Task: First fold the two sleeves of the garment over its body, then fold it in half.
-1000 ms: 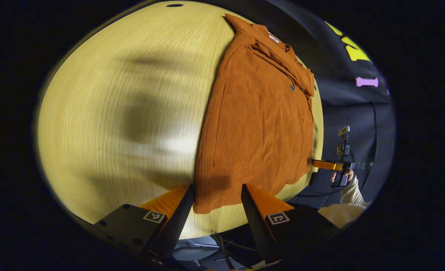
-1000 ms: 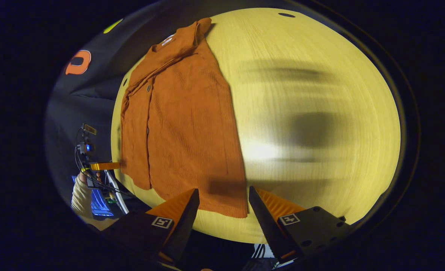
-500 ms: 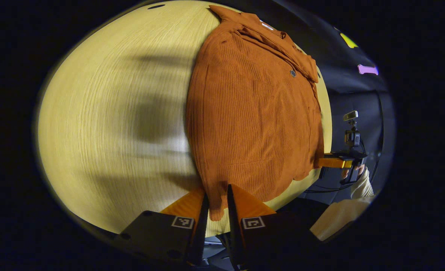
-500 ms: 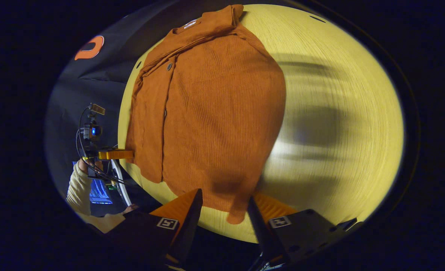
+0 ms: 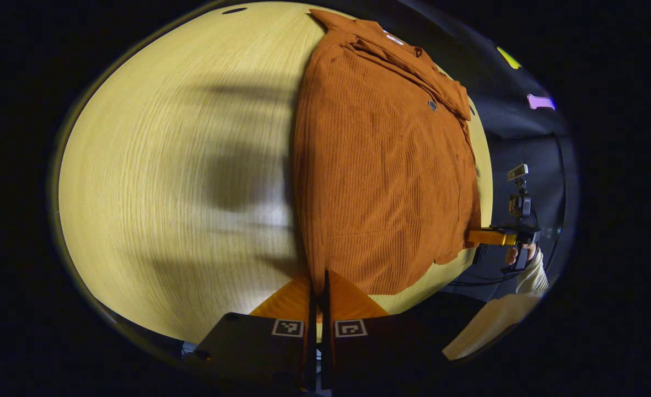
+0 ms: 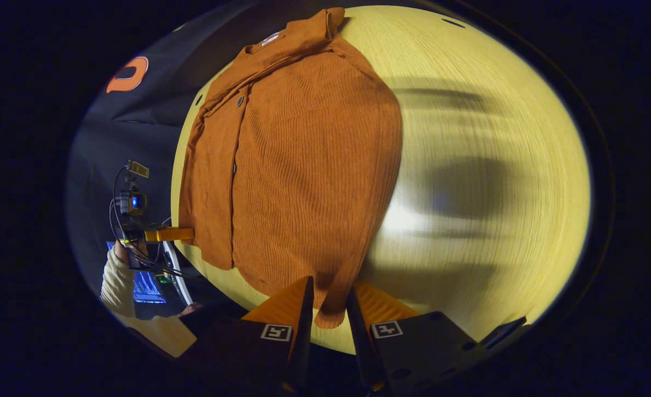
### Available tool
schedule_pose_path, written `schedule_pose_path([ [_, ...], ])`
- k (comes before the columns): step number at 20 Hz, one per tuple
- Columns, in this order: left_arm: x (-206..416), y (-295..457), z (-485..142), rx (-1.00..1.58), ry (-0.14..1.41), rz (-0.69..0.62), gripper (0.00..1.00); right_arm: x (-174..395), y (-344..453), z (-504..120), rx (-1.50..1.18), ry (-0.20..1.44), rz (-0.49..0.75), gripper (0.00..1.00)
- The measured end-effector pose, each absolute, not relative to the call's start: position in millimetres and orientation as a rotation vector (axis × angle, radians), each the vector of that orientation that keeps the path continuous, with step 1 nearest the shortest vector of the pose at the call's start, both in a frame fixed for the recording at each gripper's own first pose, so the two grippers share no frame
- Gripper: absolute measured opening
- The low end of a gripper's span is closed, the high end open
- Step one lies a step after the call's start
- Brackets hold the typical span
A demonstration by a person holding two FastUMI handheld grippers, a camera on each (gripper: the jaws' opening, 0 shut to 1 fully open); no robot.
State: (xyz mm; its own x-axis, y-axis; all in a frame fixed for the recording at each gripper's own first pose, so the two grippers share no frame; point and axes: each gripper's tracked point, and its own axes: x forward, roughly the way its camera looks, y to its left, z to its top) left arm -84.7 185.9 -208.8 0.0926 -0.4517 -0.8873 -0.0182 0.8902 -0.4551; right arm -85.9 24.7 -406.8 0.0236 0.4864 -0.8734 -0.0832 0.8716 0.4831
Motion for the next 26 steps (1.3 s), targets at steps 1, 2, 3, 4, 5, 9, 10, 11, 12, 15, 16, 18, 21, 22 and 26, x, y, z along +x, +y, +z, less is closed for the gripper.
schedule_pose_path([
  [1,-84.5,185.0,-209.5,-0.388,1.455,-0.328,0.06,-76.5,20.2,-408.1,0.346,1.497,0.425,0.20],
  [2,-85.4,182.7,-209.3,-0.379,1.455,-0.330,0.06,-76.2,22.4,-415.6,0.377,1.504,0.420,0.03],
  [3,-84.1,182.7,-207.5,-0.363,1.450,-0.329,0.06,-78.3,19.0,-405.8,0.377,1.498,0.422,0.03],
  [4,-82.6,182.0,-204.3,-0.351,1.445,-0.332,0.06,-78.7,18.4,-405.6,0.363,1.490,0.421,0.02],
  [5,-80.5,181.2,-199.6,-0.340,1.437,-0.337,0.06,-79.7,19.3,-402.3,0.360,1.478,0.430,0.03],
  [9,-74.7,175.2,-182.4,-0.316,1.413,-0.335,0.06,-80.0,23.3,-375.8,0.433,1.429,0.459,0.03],
  [10,-75.6,175.5,-173.4,-0.311,1.400,-0.340,0.06,-78.6,26.1,-367.0,0.446,1.408,0.473,0.03],
  [11,-74.1,175.0,-165.0,-0.306,1.387,-0.344,0.06,-75.9,27.5,-361.2,0.450,1.385,0.481,0.03],
  [12,-72.8,172.7,-156.6,-0.301,1.381,-0.351,0.06,-73.0,29.1,-353.2,0.452,1.366,0.492,0.02],
  [15,-64.3,170.4,-127.7,-0.299,1.335,-0.367,0.06,-64.3,38.2,-324.3,0.476,1.311,0.526,0.02],
  [16,-63.2,168.4,-118.3,-0.298,1.320,-0.373,0.06,-60.0,41.6,-314.9,0.485,1.293,0.535,0.02],
  [18,-54.0,165.1,-99.1,-0.252,1.286,-0.403,0.06,-45.4,46.7,-300.0,0.481,1.257,0.540,0.02],
  [21,-25.4,163.4,-74.6,-0.135,1.219,-0.438,0.06,-20.4,56.3,-272.1,0.477,1.197,0.559,0.02],
  [22,-13.7,160.6,-66.2,-0.099,1.197,-0.456,0.06,-10.4,58.7,-263.3,0.476,1.178,0.562,0.02],
  [26,40.3,162.9,-31.0,0.012,1.088,-0.500,0.06,42.9,59.7,-229.6,0.459,1.096,0.548,0.03],
])
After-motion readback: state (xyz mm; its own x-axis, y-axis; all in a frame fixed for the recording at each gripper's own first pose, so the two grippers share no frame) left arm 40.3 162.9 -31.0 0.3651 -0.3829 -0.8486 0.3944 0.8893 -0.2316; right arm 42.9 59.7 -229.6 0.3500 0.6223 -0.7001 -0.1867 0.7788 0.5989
